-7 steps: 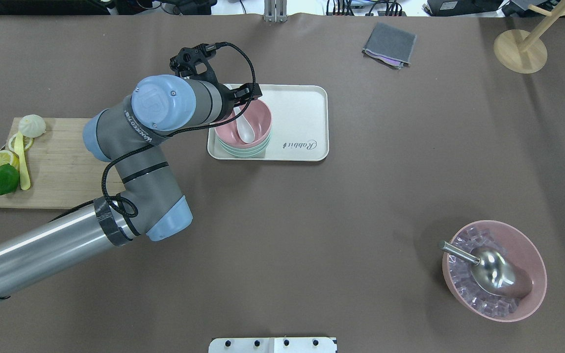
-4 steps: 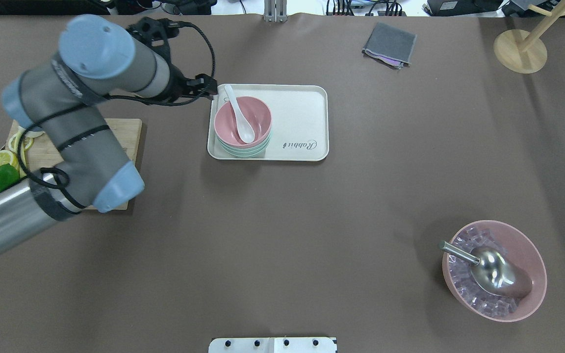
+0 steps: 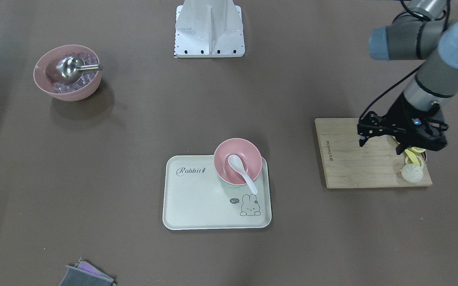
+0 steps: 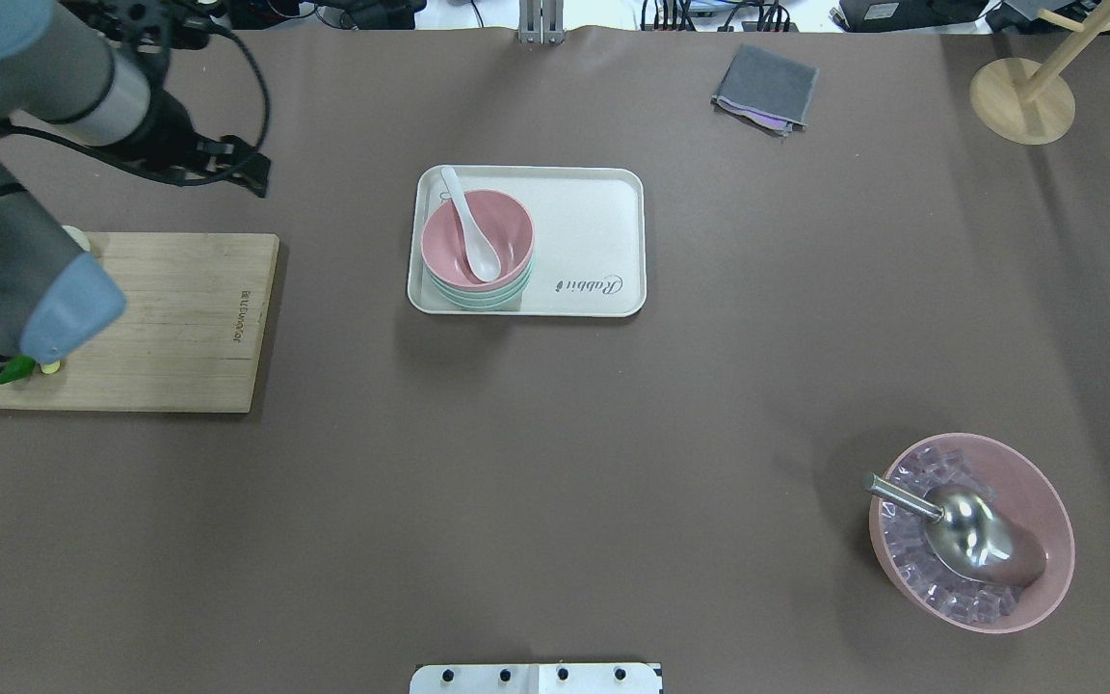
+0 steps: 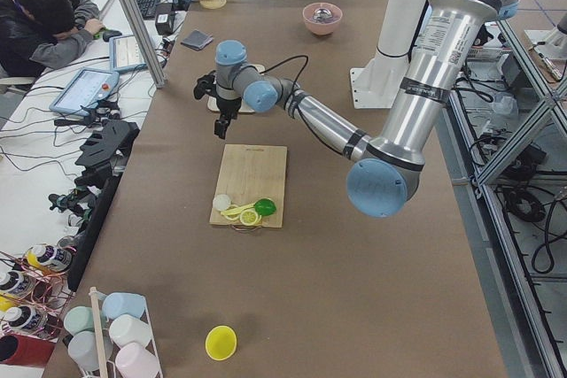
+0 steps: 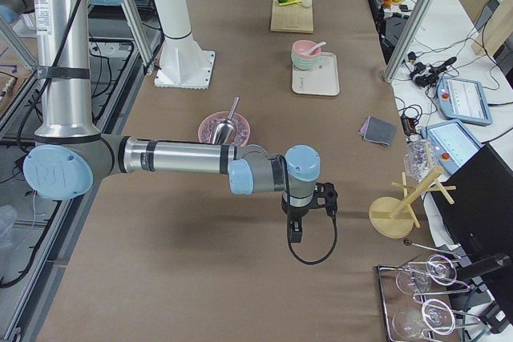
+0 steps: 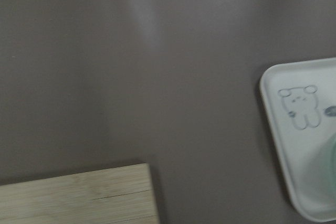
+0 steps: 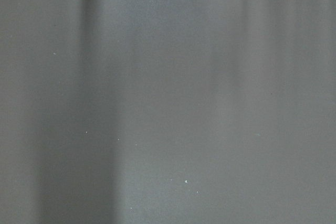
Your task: Stack pink bowl on green and place spoon
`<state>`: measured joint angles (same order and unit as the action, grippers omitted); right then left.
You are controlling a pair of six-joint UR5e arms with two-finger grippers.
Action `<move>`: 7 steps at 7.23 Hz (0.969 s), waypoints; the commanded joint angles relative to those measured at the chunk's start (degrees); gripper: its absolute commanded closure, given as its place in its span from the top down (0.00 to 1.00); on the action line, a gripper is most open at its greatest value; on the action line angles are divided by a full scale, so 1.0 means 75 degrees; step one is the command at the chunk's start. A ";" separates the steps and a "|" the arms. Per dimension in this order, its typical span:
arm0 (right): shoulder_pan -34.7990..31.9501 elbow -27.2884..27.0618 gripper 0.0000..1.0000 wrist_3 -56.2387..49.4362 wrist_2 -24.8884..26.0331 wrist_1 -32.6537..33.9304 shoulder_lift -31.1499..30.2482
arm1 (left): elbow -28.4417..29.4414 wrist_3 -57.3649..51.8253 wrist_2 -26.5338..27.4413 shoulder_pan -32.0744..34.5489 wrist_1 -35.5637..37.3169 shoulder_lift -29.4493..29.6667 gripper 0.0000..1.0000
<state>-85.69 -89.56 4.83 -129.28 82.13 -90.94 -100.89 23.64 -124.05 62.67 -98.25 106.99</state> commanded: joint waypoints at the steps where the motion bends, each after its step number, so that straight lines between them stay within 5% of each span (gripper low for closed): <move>1: 0.0000 0.0000 1.00 0.0000 -0.0001 -0.0006 0.0008 | 0.0034 -0.2498 -0.0510 0.1050 0.0022 -0.1171 1.00; 5: 0.0000 0.0000 1.00 0.0000 -0.0036 -0.0017 0.0008 | 0.0630 -0.5524 -0.1447 0.3148 -0.0013 -0.2743 1.00; 7: 0.0000 0.0000 1.00 0.0000 -0.0036 -0.0041 -0.0004 | 0.0947 -0.5695 -0.1449 0.3234 -0.0082 -0.3203 1.00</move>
<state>-85.69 -89.56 4.84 -129.55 81.92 -90.93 -95.21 -17.63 -134.81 86.04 -98.36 84.63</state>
